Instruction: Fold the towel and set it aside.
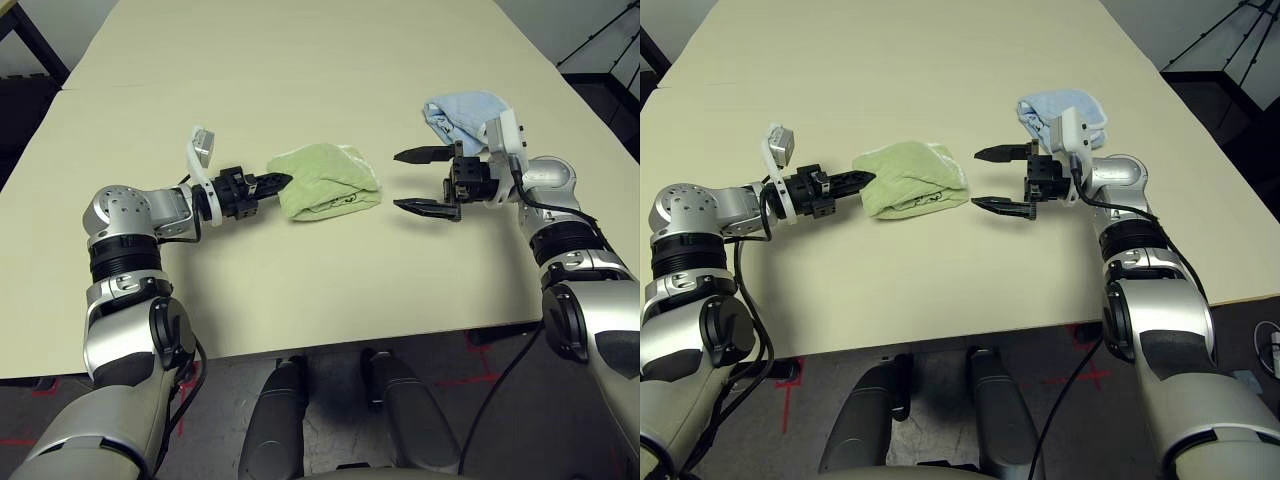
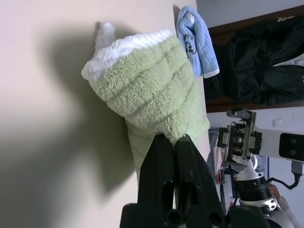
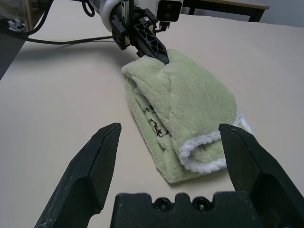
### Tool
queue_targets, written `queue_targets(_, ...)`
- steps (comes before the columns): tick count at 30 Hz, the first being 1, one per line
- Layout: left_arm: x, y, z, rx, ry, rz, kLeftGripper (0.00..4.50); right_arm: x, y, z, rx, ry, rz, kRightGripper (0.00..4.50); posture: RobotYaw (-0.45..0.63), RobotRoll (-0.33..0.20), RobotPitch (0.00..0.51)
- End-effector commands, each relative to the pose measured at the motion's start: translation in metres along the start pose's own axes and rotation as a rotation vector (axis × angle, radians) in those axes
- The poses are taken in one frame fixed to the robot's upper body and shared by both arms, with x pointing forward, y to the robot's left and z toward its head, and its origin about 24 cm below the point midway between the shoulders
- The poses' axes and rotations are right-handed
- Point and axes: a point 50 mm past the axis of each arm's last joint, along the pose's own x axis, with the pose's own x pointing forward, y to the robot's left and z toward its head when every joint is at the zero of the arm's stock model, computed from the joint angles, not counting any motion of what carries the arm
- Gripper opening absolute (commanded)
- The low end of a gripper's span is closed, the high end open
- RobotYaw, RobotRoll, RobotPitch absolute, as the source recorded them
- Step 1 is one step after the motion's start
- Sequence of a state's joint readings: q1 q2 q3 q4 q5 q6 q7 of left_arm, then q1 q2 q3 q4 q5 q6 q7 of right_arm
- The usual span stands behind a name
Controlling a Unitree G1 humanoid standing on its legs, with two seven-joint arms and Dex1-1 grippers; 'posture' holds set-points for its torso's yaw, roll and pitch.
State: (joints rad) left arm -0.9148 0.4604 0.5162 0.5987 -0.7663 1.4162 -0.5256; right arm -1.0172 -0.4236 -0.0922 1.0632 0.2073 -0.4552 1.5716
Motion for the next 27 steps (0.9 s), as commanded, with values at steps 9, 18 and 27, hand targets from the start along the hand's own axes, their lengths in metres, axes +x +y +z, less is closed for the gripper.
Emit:
queue_targets(9, -0.058, 0.014, 0.024, 0.02, -0.444, 0.092, 0.02, 0.002, -0.002, 0.001, -0.009, 0.014, -0.006, 4.5, 0.01, 0.0, 0.19)
queue_targets(18, -0.089, 0.018, 0.04, -0.001, -0.862, 0.163, 0.02, 0.009, -0.005, 0.003, -0.009, 0.006, -0.002, 4.5, 0.03, 0.0, 0.188)
queue_targets(27, -0.125, 0.043, 0.033, -0.028, -1.028, 0.344, 0.02, 0.008, -0.006, 0.004, -0.016, 0.007, -0.002, 4.5, 0.03, 0.0, 0.185)
